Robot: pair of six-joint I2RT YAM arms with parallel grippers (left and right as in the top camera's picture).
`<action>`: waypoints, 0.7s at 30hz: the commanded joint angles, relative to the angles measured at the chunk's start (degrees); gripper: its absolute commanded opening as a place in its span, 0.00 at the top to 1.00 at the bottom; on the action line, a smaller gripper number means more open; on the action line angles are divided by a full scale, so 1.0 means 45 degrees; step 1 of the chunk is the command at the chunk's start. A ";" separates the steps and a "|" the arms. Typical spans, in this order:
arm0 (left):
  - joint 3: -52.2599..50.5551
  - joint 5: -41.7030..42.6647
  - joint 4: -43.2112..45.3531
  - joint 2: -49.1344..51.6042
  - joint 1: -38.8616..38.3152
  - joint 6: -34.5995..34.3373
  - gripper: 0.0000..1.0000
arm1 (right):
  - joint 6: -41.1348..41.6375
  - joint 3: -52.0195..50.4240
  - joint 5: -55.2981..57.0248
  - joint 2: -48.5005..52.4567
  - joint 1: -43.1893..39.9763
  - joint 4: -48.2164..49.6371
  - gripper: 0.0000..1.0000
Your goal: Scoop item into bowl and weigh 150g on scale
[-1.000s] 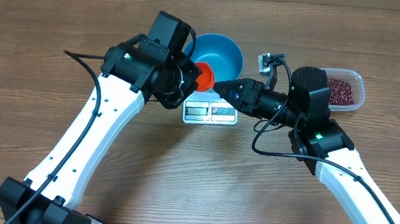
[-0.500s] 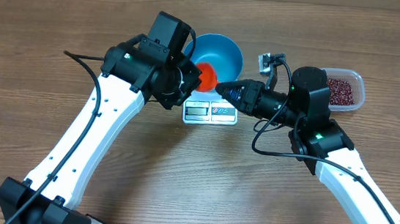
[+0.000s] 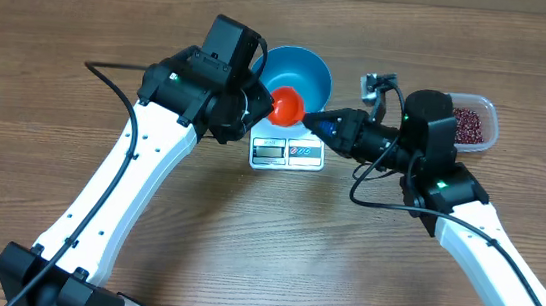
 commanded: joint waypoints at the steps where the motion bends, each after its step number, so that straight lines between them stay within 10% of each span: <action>1: 0.0146 -0.0850 0.0495 -0.0049 -0.0058 0.3327 0.66 | -0.0690 0.0233 -0.0005 -0.0257 -0.0612 -0.0559 0.96; 11: 0.0151 -0.0622 0.0486 -0.0049 -0.0695 1.0088 0.86 | -0.3036 0.0257 0.0685 -0.2166 -0.3444 -0.4954 0.96; 21: -0.2093 -0.0641 0.1603 -0.0034 -0.1729 1.1482 0.96 | -0.4284 0.0257 0.1171 -0.3410 -0.5591 -0.7305 0.96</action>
